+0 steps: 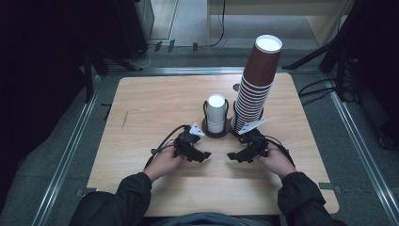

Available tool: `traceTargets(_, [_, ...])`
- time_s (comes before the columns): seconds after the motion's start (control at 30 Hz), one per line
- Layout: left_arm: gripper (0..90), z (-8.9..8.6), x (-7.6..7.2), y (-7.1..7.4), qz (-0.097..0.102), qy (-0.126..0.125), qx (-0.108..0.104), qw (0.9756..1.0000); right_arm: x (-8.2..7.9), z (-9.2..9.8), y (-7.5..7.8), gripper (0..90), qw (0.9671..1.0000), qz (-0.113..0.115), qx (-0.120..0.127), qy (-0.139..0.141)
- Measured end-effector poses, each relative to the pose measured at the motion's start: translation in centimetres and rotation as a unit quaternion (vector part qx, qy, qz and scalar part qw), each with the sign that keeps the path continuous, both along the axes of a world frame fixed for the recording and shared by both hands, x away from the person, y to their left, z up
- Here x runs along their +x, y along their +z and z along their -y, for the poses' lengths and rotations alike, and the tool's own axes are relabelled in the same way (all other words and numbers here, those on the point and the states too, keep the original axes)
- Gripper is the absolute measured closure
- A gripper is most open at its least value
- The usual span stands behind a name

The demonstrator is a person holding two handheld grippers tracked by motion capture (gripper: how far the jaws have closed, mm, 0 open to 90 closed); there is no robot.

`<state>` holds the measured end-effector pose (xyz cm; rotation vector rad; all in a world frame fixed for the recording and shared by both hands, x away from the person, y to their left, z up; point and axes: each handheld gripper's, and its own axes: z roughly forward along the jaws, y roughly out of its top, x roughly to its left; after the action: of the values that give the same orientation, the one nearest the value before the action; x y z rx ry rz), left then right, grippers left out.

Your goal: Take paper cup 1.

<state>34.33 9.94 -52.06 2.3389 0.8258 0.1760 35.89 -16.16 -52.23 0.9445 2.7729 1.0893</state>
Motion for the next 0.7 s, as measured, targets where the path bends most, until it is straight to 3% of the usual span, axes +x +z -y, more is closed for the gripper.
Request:
traceTargets(0.1, [15.7, -0.2, -0.2, 0.6, -0.012, -0.014, -0.009, 0.9998, -0.2, -0.1, 0.5, 13.4, 0.9999, 0.007, 0.006, -0.009])
traceTargets(0.13, [15.2, -0.2, -0.3, 0.9, -0.021, -0.032, -0.008, 0.9993, -0.3, -0.2, 0.6, 13.4, 0.9999, 0.007, 0.006, -0.006])
traceTargets(0.2, [12.1, -0.5, -0.9, 1.6, -0.02, -0.084, -0.017, 0.9962, -0.5, -0.2, 0.7, 13.4, 1.0, 0.0, 0.005, 0.007])
traceTargets(0.27, [15.1, -0.3, -1.4, 2.2, 0.011, -0.076, 0.007, 0.997, -0.6, -0.3, 0.8, 13.3, 0.9997, -0.007, 0.001, 0.023])
traceTargets(0.3, [15.8, -0.3, -1.4, 2.4, 0.011, -0.079, 0.013, 0.9968, -0.7, -0.3, 0.9, 13.5, 0.9994, -0.006, -0.003, 0.034])
traceTargets(0.37, [16.6, -0.4, -1.3, 2.9, 0.015, -0.076, 0.002, 0.997, -0.9, -0.3, 1.0, 14.8, 0.9991, 0.011, -0.012, 0.039])
traceTargets(0.4, [21.9, -0.6, -1.2, 3.1, 0.019, -0.074, -0.005, 0.997, -1.0, -0.3, 1.1, 15.6, 0.9993, 0.01, -0.011, 0.035])
traceTargets(0.47, [32.0, -0.9, -1.1, 3.3, 0.018, -0.075, -0.011, 0.997, -1.1, -0.3, 1.2, 17.8, 0.9995, 0.007, -0.009, 0.029])
traceTargets(0.53, [33.0, -1.4, -0.6, 3.6, 0.014, -0.069, -0.024, 0.9973, -1.3, 0.0, 1.7, 23.0, 0.9997, 0.011, 0.005, 0.023])
traceTargets(0.6, [33.1, -1.8, -0.1, 3.7, -0.007, -0.059, -0.036, 0.9976, -1.4, 0.2, 2.1, 24.5, 0.9996, 0.017, 0.014, 0.017])
traceTargets(0.7, [35.7, -1.9, -0.1, 3.8, -0.008, -0.059, -0.039, 0.9975, -1.8, 0.4, 2.5, 27.6, 0.9988, 0.042, 0.016, 0.017])
